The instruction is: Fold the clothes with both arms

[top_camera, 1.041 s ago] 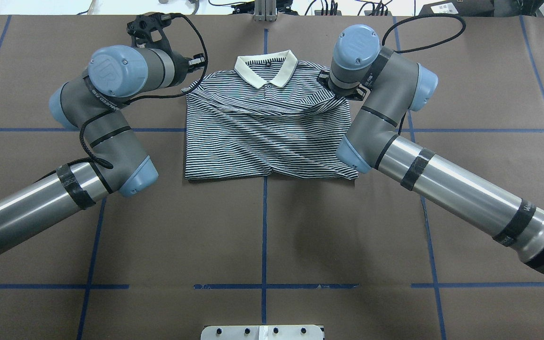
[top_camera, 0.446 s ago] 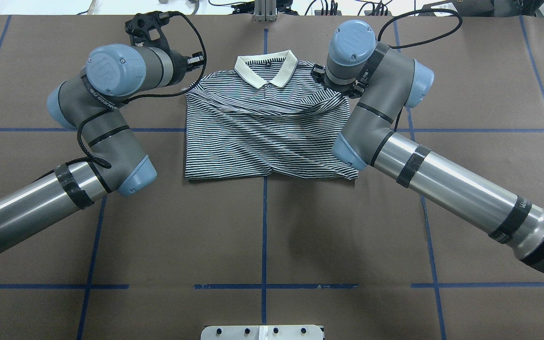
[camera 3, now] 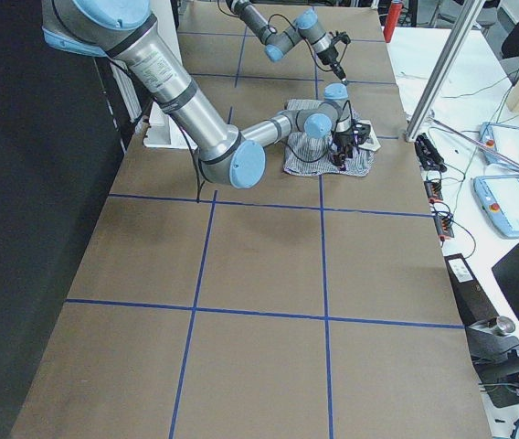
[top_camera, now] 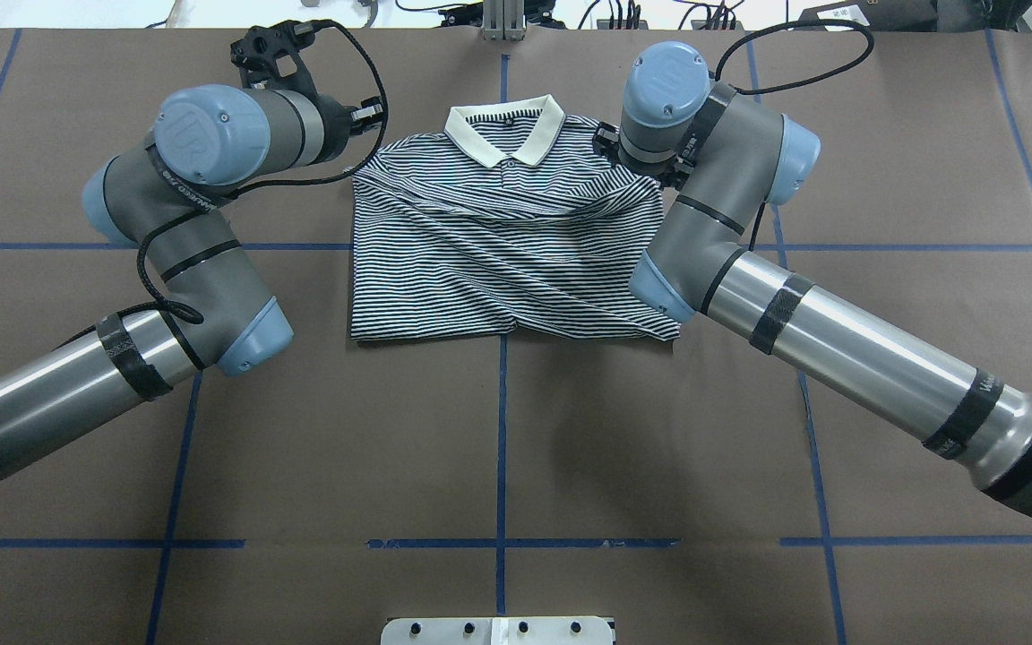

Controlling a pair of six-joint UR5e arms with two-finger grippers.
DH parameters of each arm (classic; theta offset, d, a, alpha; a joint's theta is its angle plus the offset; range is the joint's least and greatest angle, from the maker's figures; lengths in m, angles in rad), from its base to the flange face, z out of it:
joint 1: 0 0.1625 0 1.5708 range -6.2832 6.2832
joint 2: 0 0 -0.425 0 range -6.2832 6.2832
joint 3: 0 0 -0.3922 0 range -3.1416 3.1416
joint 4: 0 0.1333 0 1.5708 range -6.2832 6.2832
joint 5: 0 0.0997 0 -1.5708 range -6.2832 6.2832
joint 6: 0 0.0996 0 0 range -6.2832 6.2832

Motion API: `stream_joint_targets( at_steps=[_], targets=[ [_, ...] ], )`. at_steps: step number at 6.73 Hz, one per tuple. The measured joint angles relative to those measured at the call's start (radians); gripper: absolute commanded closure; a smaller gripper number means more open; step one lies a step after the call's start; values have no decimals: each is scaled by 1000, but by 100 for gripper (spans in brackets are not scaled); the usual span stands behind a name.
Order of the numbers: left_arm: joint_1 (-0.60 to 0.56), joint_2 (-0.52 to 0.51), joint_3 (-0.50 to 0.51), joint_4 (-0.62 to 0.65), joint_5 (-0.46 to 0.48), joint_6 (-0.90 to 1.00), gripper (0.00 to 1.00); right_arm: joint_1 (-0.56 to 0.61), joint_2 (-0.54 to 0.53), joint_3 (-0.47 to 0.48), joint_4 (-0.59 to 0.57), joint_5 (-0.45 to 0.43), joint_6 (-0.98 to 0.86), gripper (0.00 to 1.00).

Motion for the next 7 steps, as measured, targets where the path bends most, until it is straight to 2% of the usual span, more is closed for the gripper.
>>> stream_joint_targets(
  at_steps=[7],
  targets=[
    [0,2,-7,1,0,-2,71,23,-3,7,0,35,-126,100]
  ],
)
